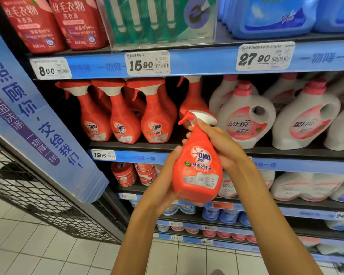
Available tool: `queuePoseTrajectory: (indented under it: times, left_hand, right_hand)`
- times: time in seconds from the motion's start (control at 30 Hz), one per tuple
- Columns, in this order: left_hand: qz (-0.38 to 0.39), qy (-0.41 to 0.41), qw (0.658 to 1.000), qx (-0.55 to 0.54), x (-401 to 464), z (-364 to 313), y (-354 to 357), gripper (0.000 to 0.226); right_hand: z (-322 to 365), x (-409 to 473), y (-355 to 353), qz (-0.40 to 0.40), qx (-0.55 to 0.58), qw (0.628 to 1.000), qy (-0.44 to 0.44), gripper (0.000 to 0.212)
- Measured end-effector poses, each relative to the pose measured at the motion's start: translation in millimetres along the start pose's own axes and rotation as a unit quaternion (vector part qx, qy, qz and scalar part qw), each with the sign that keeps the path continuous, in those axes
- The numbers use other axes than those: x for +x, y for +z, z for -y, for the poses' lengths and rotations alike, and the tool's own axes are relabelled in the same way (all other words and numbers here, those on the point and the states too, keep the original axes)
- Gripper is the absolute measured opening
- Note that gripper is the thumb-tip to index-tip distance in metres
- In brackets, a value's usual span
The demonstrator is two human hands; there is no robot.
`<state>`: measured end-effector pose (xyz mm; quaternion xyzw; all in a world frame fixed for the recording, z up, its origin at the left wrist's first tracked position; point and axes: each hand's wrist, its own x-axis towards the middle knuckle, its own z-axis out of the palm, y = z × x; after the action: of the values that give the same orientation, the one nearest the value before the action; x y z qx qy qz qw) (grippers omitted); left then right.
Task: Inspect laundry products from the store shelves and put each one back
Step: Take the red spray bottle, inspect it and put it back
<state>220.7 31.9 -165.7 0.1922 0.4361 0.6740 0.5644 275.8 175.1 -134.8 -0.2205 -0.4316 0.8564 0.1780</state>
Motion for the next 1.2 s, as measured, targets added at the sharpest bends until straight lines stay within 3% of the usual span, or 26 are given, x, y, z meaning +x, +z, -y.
queuePoseTrajectory:
  times: [0.13,0.23,0.4,0.57,0.7,0.9,1.1,1.2]
  left_hand:
    - [0.002,-0.002,0.999,0.041,-3,-4,5,0.052]
    - [0.011,-0.013,0.999,0.035,-6,-8,9,0.064]
    - [0.013,-0.017,0.999,0.041,-10,-10,7,0.066]
    - [-0.012,-0.024,0.998,0.053,-9,-5,-1,0.053]
    - [-0.041,0.015,0.988,0.148,-3,0,-6,0.066]
    - [-0.052,0.102,0.979,0.17,3,3,-16,0.062]
    - [-0.048,0.177,0.943,0.278,8,-2,-13,0.057]
    - [-0.054,0.205,0.935,0.285,12,-5,-13,0.061]
  right_hand:
    - [2,3,-4,-0.035,-0.012,0.998,0.044,0.03]
    - [-2,3,-7,-0.048,0.005,0.995,0.084,0.03]
    - [0,2,-6,-0.025,-0.003,0.995,0.095,0.027]
    - [8,0,-1,0.033,-0.041,0.998,-0.043,0.03]
    - [15,-10,4,0.083,-0.151,0.968,-0.18,0.038]
    - [12,-28,-6,0.13,-0.235,0.939,-0.215,0.05]
    - [19,-43,-10,0.186,-0.257,0.911,-0.262,0.025]
    - [24,-48,-13,0.195,-0.268,0.901,-0.279,0.044]
